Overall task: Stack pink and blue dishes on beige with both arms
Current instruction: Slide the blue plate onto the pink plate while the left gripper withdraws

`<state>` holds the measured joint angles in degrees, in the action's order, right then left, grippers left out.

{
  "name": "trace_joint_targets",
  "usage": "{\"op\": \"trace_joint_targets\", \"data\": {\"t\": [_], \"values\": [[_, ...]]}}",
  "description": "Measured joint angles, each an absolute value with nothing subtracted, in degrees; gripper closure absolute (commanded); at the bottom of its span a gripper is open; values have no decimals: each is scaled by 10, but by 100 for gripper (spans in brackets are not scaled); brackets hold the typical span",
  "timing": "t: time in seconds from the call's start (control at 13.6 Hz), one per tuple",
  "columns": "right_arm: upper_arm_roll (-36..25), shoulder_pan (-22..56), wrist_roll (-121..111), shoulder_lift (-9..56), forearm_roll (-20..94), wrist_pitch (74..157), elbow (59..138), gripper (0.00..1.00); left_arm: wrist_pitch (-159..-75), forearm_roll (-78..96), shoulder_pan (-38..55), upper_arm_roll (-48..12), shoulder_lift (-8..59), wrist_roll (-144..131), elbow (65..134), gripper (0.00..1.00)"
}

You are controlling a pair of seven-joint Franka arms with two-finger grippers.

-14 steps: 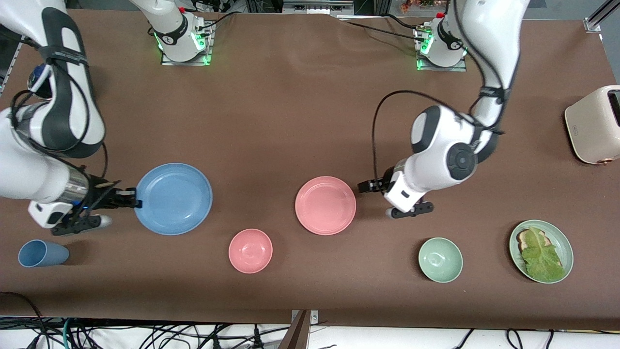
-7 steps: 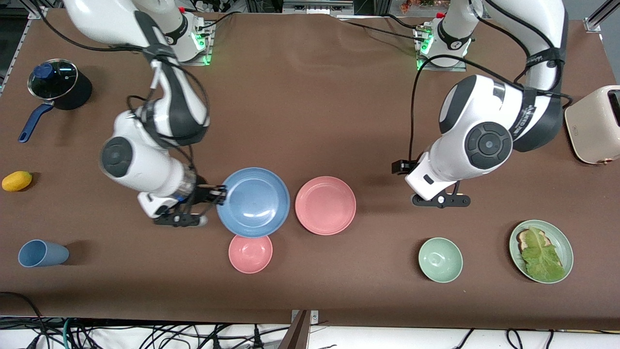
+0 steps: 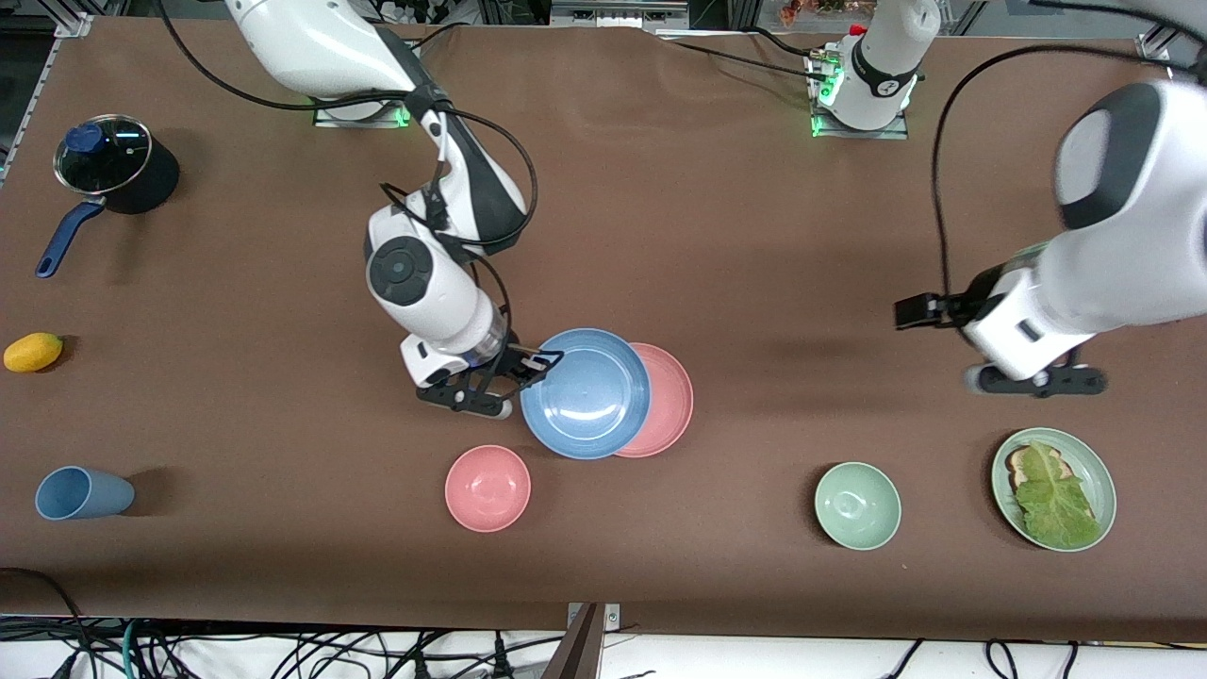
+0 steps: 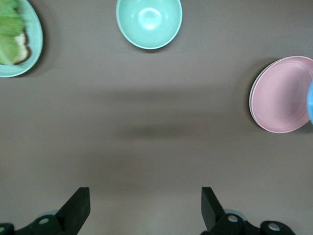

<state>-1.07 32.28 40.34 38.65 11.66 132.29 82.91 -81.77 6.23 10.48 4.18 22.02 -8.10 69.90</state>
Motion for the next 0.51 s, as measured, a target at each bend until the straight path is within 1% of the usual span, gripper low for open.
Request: {"op": "trace_joint_targets", "data": {"t": [0.15,0.37,0.51], "values": [[-11,336,438,400,111,1344,824,100,-807,46,95,37,192,-81,699,0],[-11,360,508,436,62,1348,793,100,-802,44,63,35,154,-81,699,0],[-11,372,545,462,35,1367,779,100,-756,44,46,35,137,-79,700,0]]}}
